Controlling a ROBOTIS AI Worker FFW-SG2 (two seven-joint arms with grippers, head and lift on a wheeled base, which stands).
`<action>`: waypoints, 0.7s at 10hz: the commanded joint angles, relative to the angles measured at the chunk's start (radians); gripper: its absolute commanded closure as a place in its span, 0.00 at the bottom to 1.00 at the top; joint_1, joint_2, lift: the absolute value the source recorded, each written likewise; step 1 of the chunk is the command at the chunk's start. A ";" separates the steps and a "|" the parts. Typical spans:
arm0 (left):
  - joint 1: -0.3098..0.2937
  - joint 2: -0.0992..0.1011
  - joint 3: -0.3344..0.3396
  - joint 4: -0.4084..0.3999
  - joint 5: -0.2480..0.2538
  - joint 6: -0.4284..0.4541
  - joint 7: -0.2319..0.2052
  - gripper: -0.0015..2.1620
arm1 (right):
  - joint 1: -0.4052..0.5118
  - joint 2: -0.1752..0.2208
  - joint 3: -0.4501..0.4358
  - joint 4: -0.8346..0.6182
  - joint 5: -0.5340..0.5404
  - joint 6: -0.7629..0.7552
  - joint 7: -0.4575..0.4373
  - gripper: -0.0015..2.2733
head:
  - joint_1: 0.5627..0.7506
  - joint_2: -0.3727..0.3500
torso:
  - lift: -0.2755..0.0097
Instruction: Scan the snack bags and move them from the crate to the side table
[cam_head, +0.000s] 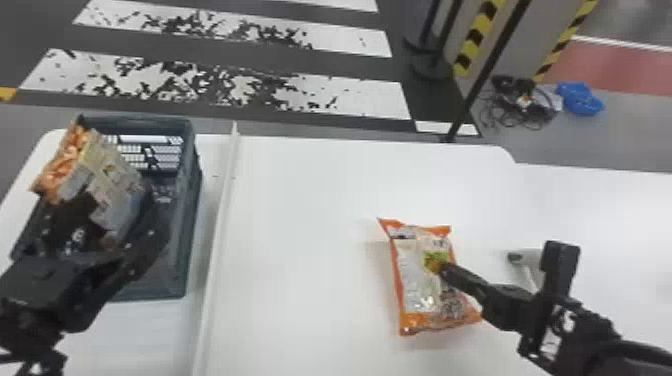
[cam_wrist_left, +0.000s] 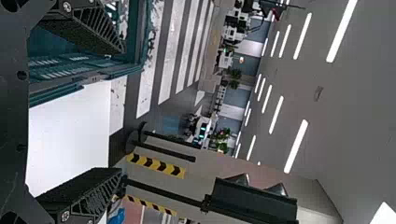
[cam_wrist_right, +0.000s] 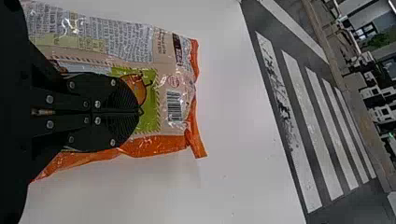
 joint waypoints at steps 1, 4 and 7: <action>0.001 0.001 0.001 0.002 0.003 -0.003 -0.004 0.05 | 0.038 0.006 -0.014 -0.009 -0.012 -0.017 0.000 0.91 | 0.70 0.26 | 0.66; 0.007 0.001 -0.001 0.001 0.005 -0.009 -0.007 0.05 | 0.075 0.026 -0.054 -0.052 -0.034 -0.023 0.002 0.91 | 0.70 0.24 | 0.66; 0.025 0.001 0.001 -0.005 0.005 -0.031 -0.015 0.05 | 0.081 0.031 -0.110 -0.167 -0.083 0.060 -0.006 0.91 | 0.70 0.22 | 0.66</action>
